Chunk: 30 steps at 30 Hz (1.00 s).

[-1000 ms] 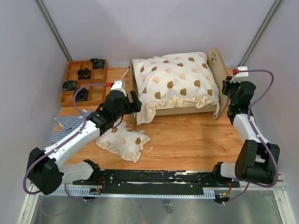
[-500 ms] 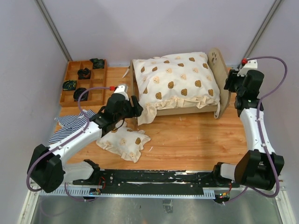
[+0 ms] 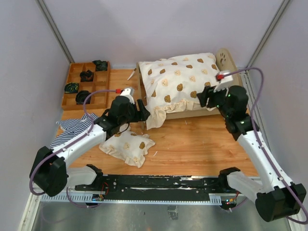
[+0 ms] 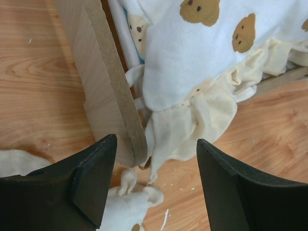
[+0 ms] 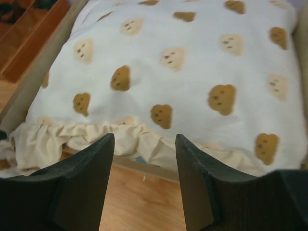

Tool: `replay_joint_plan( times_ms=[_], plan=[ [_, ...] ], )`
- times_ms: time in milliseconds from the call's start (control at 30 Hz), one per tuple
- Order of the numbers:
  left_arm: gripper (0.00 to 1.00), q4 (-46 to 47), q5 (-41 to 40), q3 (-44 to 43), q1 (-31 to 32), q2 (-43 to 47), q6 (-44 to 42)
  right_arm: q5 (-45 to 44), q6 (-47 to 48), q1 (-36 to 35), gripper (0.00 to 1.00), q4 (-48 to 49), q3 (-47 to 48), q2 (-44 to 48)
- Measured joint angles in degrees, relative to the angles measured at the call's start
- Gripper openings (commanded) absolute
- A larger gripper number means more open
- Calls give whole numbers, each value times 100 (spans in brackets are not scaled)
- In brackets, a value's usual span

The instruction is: Set up the pet bed

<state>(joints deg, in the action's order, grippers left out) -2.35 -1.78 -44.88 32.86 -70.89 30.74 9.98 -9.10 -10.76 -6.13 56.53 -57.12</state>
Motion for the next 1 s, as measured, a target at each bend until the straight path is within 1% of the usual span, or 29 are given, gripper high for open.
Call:
replay_joint_plan(
  times_ms=[133,200,333,400,567,700,800,1000],
  plan=[
    [83,-199,-81,0,17,417,50,363,813,-957,59,588,-813,-9],
    [87,-302,-170,0,22,730,46,608,1445,-1473,61,817,-1106,-146],
    [93,-503,-387,0,26,1451,-17,1047,2612,-2225,65,1156,-1263,-514],
    [99,-651,-485,0,26,1753,-96,1191,3185,-2496,65,1327,-1266,-721],
    [99,-944,-592,50,26,2223,-260,1467,4485,-2946,67,1676,-1338,-1392],
    [99,-1141,-688,304,26,2824,-450,1591,5733,-3265,68,2004,-1694,-1757],
    [99,-1215,-831,496,26,3248,-601,1574,6485,-3504,68,2260,-1884,-2057],
    [99,-1239,-844,730,26,3773,-743,1093,7385,-3812,68,2754,-1880,-2638]
  ],
)
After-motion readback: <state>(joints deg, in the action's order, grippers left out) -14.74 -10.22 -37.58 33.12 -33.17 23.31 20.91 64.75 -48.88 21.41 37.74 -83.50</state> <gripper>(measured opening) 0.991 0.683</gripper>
